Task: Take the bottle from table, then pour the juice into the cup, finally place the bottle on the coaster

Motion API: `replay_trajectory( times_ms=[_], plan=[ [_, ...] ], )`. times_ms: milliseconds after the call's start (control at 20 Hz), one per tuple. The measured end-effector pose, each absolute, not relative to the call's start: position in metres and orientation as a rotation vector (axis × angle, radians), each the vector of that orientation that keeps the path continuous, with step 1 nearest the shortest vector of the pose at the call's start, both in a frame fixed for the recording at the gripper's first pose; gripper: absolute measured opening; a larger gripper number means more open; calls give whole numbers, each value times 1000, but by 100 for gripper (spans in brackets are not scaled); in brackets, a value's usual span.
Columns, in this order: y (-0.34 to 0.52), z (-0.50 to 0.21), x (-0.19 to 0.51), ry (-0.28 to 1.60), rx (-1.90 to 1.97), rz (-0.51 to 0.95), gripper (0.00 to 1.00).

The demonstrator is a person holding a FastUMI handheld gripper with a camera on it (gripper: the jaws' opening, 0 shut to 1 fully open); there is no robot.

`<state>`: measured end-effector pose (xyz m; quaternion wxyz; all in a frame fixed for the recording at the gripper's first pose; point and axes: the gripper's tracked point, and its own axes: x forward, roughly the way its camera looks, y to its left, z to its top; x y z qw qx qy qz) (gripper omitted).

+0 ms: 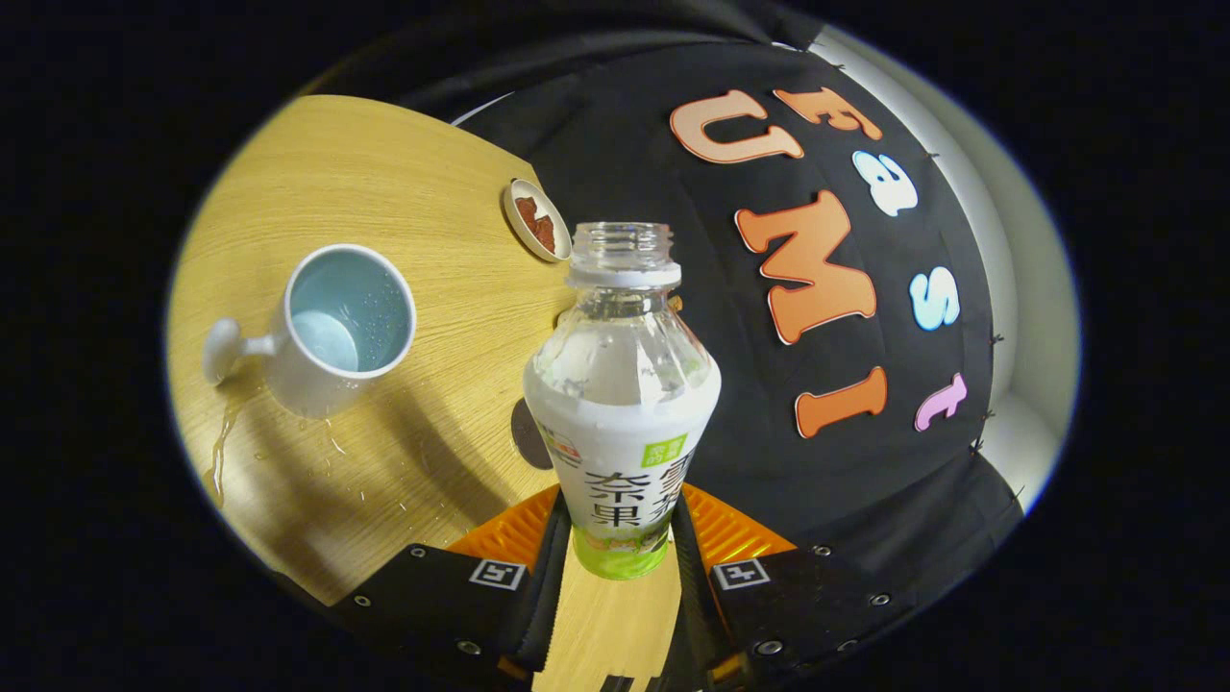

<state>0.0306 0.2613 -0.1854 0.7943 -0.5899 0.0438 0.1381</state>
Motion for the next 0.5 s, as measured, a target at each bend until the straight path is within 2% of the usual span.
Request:
replay_trajectory(
  times_ms=[500],
  plan=[
    [272,-193,38,17,-1514,314,57]
  ],
)
